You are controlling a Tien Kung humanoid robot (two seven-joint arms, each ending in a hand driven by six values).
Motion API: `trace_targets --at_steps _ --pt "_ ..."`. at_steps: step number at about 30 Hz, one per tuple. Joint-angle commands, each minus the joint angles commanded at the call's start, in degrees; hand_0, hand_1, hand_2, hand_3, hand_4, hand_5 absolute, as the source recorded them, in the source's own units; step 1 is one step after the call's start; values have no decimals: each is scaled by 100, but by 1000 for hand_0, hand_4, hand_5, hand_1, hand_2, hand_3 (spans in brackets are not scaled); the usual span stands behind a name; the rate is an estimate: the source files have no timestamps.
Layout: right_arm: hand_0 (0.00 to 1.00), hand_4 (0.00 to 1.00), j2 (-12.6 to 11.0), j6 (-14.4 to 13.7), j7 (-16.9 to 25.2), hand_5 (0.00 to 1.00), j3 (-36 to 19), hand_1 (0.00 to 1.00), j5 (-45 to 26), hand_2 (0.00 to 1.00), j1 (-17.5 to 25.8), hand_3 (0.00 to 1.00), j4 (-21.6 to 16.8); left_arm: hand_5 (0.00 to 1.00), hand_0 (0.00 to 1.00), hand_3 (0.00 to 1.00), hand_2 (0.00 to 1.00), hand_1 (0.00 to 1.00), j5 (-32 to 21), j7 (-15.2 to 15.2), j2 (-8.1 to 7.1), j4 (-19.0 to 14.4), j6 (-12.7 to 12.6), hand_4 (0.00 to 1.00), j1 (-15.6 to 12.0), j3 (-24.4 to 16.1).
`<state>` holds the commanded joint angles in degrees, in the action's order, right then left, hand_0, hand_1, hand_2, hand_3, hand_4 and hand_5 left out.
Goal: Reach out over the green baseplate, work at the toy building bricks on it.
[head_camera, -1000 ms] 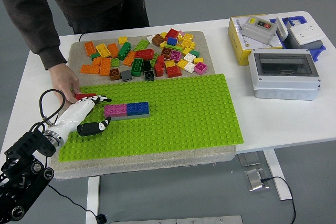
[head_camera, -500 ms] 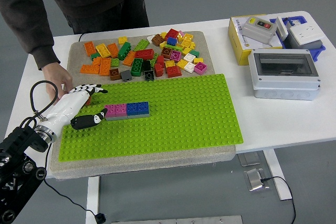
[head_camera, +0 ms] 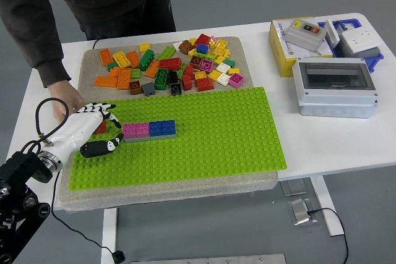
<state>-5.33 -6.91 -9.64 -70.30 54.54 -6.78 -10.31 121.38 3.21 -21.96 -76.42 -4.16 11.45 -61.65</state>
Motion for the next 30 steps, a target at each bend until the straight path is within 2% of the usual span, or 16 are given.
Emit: trace_targets --at_steps 15,30 --pt "629 396 11 2 1 749 -13 612 -7 617 -17 612 0 479 998 585 928 977 -32 21 261 341 -77 637 134 101" --pt "629 397 21 14 0 748 -23 616 -7 616 -23 613 0 505 998 585 923 973 -27 41 391 574 -101 648 152 123"
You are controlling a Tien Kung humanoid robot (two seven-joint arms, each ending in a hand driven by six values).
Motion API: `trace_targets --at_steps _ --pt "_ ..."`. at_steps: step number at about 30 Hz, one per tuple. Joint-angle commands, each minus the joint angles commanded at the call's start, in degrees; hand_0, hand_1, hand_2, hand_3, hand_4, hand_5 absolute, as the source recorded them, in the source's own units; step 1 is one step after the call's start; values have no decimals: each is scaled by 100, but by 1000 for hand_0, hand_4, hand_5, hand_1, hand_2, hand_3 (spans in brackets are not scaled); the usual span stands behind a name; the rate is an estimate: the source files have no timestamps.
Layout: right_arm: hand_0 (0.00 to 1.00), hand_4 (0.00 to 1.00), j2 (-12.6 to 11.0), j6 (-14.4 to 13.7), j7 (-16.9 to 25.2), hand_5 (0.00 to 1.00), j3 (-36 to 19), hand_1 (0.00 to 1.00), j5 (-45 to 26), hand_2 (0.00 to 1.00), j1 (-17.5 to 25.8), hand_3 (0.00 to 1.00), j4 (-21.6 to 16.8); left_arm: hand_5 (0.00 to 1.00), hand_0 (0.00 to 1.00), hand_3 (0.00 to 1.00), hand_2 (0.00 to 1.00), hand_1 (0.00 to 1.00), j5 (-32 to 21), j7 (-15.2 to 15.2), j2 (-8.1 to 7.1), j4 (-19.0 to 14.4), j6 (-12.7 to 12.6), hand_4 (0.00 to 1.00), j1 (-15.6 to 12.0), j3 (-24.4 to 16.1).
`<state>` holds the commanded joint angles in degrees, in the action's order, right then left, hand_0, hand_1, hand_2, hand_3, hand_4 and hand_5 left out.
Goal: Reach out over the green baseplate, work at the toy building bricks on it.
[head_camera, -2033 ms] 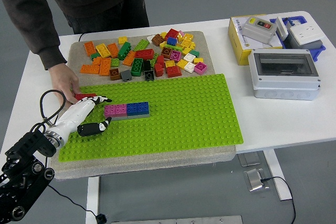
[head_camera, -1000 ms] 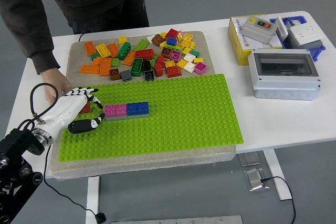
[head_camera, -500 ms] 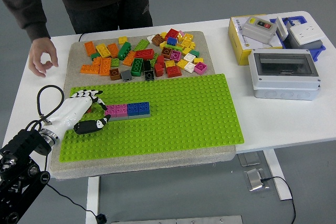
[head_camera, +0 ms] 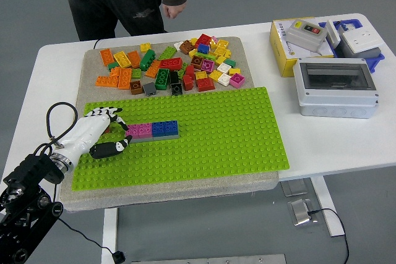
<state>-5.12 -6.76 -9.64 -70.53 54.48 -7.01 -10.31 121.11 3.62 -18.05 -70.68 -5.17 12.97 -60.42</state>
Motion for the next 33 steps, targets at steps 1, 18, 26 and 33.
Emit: trace_targets --at_steps 1,18,26,33 --pt "629 397 0 1 0 748 0 616 0 616 0 613 0 505 998 585 923 973 -1 2 3 3 -3 648 -2 -1" --pt "629 397 -8 0 -14 748 9 614 10 618 15 613 0 506 998 583 921 971 -17 -30 -109 -331 23 649 -52 -96" --pt "629 396 3 -19 -10 748 72 614 -17 619 30 613 0 506 998 581 921 970 -133 0 -121 -528 -3 647 -146 -331" --pt "629 397 25 -30 -22 748 109 613 1 619 44 613 0 502 998 592 923 969 -240 134 139 -595 -95 643 -426 -897"
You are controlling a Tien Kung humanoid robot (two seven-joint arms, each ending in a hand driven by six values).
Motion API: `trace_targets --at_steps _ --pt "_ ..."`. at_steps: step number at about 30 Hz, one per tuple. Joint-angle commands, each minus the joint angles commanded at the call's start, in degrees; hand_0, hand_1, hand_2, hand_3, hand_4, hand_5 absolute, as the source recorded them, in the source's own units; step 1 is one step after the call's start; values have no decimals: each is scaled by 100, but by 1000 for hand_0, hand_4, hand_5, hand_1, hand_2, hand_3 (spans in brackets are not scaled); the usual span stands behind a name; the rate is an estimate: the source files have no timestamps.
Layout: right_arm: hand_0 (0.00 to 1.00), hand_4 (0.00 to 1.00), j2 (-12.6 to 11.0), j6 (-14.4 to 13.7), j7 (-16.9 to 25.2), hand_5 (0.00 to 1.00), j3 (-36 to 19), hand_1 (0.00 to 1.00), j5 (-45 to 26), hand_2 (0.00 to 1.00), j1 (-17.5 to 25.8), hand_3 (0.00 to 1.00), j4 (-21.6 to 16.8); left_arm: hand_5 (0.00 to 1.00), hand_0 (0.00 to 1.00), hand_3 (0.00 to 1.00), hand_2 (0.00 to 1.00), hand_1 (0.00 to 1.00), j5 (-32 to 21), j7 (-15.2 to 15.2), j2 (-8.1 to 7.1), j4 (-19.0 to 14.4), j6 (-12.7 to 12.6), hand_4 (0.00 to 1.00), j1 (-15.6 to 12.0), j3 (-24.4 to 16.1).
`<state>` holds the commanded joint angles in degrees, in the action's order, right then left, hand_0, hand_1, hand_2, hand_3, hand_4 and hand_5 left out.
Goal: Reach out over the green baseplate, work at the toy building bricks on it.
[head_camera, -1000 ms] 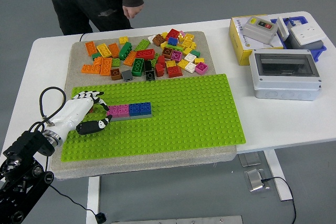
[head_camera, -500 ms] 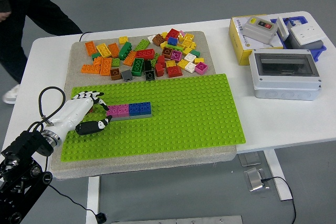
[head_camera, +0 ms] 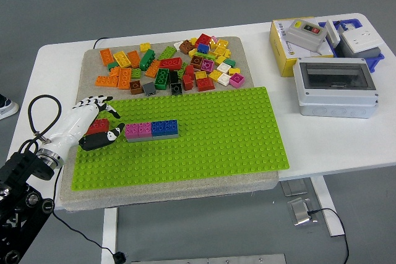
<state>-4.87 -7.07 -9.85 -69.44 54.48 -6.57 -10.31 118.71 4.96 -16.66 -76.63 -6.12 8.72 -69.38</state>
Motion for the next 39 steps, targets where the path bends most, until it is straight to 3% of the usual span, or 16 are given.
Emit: trace_targets --at_steps 1,2,7,8,12,14,31,32,37,39 --pt "629 397 4 -1 -2 748 2 613 2 619 1 613 0 502 998 592 923 969 -22 43 51 5 -31 643 -47 -79" --pt "629 397 9 -1 -5 748 4 613 7 619 2 613 0 335 998 971 896 920 -45 109 130 21 -79 533 -109 -195" --pt "629 397 33 12 -22 748 28 613 8 619 7 613 0 335 998 971 896 920 -102 316 421 20 -230 533 -294 -619" --pt "630 397 38 20 -32 748 31 613 12 619 14 614 0 299 970 990 824 869 -121 362 460 15 -264 505 -313 -679" --pt "630 397 47 47 -66 748 37 613 33 619 37 614 0 299 970 990 824 869 -170 470 523 3 -340 505 -343 -792" --pt "630 397 51 64 -87 749 32 614 57 619 53 614 0 309 983 946 775 857 -190 503 527 -1 -359 510 -347 -820" --pt "630 397 122 24 -106 750 -160 613 110 621 134 614 0 336 989 923 786 867 -150 483 487 -1 -303 529 -363 -836" --pt "630 397 125 9 -101 750 -182 619 114 629 140 616 0 344 994 883 805 880 -151 486 484 -3 -302 528 -363 -834" --pt "630 397 132 -71 -62 750 -272 619 131 629 145 616 0 344 994 883 805 880 -156 525 405 32 -298 528 -297 -564" --pt "630 396 129 -104 -40 750 -309 619 133 634 145 614 0 343 988 830 826 895 -153 539 399 43 -306 526 -266 -436"
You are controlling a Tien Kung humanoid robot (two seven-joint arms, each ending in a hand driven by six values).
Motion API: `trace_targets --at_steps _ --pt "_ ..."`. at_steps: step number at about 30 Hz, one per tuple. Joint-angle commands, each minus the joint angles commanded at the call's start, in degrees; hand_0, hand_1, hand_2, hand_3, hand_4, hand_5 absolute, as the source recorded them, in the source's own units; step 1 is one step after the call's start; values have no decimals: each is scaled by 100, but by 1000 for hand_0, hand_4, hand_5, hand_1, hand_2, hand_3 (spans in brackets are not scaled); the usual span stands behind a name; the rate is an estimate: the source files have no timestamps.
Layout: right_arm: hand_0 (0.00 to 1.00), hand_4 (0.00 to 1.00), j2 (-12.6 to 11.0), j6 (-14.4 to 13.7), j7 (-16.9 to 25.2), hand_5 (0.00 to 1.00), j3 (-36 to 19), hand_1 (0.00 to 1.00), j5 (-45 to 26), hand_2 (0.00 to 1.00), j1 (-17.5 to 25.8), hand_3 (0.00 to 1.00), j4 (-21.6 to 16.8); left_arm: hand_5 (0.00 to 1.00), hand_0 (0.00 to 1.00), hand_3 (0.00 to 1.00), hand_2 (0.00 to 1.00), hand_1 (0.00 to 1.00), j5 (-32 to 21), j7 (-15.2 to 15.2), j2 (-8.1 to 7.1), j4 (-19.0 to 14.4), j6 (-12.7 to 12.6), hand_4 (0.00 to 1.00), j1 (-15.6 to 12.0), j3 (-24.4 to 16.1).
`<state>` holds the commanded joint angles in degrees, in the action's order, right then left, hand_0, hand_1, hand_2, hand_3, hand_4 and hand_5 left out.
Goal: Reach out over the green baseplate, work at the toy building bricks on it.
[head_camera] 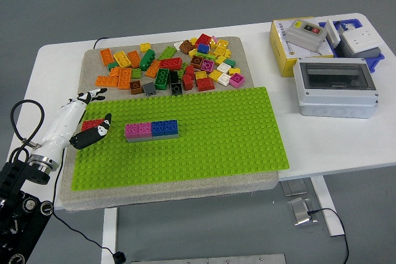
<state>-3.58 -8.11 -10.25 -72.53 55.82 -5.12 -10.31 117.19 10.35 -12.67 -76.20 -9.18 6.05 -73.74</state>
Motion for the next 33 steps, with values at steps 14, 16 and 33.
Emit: trace_targets --at_steps 14,16,33 --pt "608 394 45 -282 193 764 -134 619 -123 627 2 619 0 337 989 813 837 898 28 124 -127 29 -270 510 192 589" --pt "608 394 79 -245 169 764 42 619 -276 627 23 619 0 337 989 813 837 898 45 135 -121 11 -297 510 164 479" --pt "615 393 43 173 -26 759 494 616 -429 621 -24 619 0 362 987 780 836 902 -152 83 36 226 -175 492 26 112"
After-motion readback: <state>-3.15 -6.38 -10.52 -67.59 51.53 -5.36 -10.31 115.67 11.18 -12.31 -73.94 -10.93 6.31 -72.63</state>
